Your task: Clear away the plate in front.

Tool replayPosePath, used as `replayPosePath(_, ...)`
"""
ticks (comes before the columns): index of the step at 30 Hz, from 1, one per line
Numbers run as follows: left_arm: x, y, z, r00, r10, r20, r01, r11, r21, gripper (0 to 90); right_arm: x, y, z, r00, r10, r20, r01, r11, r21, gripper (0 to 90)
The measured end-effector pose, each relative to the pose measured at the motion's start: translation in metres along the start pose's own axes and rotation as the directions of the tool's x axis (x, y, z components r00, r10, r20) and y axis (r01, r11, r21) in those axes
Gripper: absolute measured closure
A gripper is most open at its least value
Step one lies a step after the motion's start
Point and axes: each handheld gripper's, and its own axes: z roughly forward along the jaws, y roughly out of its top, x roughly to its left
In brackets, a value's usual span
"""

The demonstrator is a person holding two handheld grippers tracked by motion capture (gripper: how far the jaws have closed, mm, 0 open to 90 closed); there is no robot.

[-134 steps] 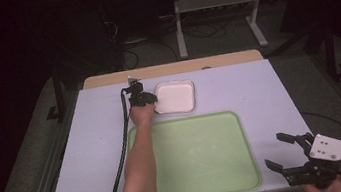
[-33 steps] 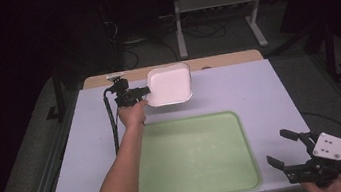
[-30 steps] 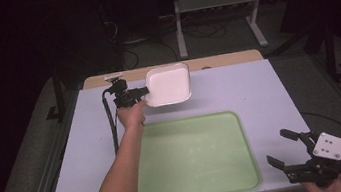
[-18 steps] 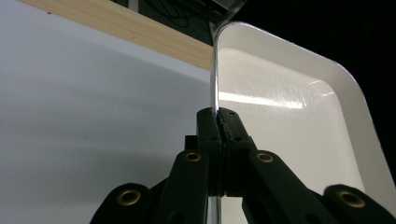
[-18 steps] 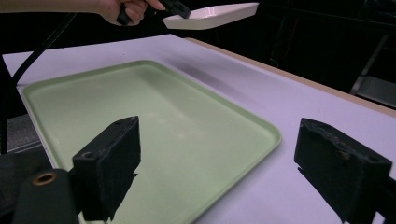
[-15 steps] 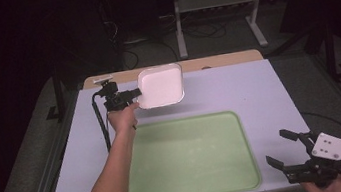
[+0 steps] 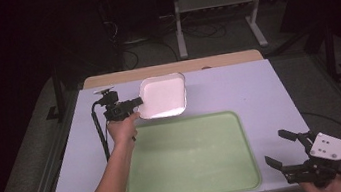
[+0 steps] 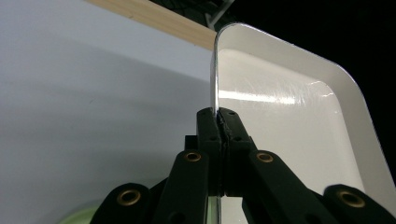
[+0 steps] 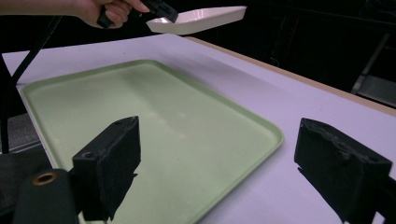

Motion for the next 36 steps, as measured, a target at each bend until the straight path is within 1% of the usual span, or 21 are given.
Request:
replayPosePath(5,0.001,-0.011,-0.003,0.9999,-0.003,-0.013,0.004,0.9999,0.013,88.4,0.0,0.0,0.001,1.0,0.001,-0.004,-0.001,1.0,0.004,13.6)
replayPosePath(13,0.001,-0.023,-0.004,1.0,-0.008,-0.006,0.008,0.9998,0.02,88.4,0.001,-0.001,0.002,1.0,-0.003,-0.007,0.003,1.0,0.009,13.6)
replayPosePath(15,0.0,-0.025,-0.004,0.9999,-0.016,-0.001,0.016,0.9997,0.018,88.4,0.001,-0.001,0.002,1.0,-0.002,-0.006,0.002,1.0,0.008,13.6)
replayPosePath(19,-0.002,-0.026,-0.007,1.0,-0.009,0.001,0.009,0.9999,0.014,88.5,0.0,-0.001,0.001,1.0,-0.001,-0.005,0.001,1.0,0.007,13.6)
replayPosePath(25,-0.005,-0.029,-0.014,0.9999,-0.01,0.006,0.01,0.9999,0.005,88.4,0.001,-0.001,0.002,1.0,-0.001,-0.007,0.001,1.0,0.01,13.6)
replayPosePath(36,-0.009,-0.043,-0.022,0.9996,-0.004,0.029,0.004,1.0,0.009,88.4,0.002,-0.001,0.003,0.9999,-0.009,-0.01,0.009,1.0,0.014,13.6)
